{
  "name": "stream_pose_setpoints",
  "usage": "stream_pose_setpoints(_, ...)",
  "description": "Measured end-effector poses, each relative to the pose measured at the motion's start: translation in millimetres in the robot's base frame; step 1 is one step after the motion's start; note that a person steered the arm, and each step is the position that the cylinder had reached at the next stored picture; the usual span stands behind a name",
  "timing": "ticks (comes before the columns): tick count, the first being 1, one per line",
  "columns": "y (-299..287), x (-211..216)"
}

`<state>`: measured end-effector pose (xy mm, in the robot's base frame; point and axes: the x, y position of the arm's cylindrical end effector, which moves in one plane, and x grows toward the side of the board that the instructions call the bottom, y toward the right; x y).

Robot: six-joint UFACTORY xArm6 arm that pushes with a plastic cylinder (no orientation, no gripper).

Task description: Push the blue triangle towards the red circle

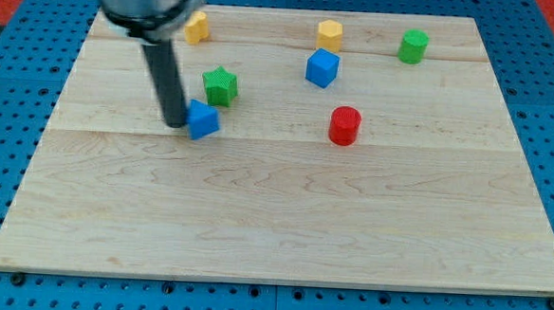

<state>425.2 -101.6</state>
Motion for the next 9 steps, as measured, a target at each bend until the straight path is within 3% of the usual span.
stream_pose_setpoints(1,56,7)
stream_pose_setpoints(3,50,48)
stream_pose_setpoints(4,125,42)
stream_pose_setpoints(5,172,63)
stream_pose_setpoints(6,213,126)
stream_pose_setpoints(7,328,130)
stream_pose_setpoints(8,383,139)
stream_pose_setpoints(9,392,155)
